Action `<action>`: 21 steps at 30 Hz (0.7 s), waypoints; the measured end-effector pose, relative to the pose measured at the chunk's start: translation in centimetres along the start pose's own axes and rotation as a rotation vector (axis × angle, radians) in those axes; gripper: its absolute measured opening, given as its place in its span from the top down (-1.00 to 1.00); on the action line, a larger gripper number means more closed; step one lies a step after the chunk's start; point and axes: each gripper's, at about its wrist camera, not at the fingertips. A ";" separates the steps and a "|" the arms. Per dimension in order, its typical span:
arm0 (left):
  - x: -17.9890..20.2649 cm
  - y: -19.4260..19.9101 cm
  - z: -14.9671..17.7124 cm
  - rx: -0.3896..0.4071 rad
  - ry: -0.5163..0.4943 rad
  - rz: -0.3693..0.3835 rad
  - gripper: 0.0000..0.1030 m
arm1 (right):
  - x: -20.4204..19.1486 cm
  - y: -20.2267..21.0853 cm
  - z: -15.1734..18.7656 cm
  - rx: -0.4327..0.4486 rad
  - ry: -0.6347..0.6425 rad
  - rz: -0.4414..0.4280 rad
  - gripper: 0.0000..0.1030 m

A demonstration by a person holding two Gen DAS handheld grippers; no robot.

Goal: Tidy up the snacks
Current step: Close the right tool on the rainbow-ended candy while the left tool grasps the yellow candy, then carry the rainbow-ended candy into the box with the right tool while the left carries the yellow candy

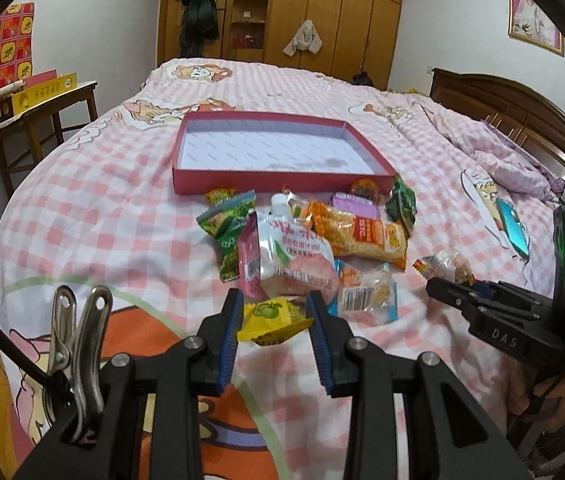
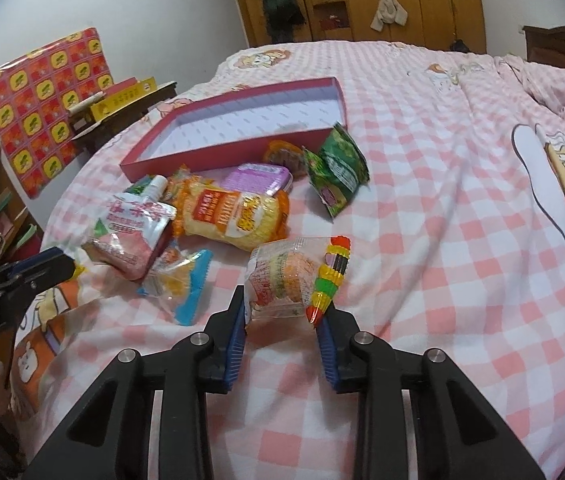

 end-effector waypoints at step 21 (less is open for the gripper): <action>-0.9 0.2 -4.5 0.057 -0.019 -0.010 0.34 | -1.6 2.8 -2.6 0.075 0.093 -0.049 0.36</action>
Point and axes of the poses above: each gripper's, at about its wrist camera, not at the fingertips, and y roughly against the way its jaws point, x to its right, z to its underside, and after that the axes turned 9 degrees about z, right-handed
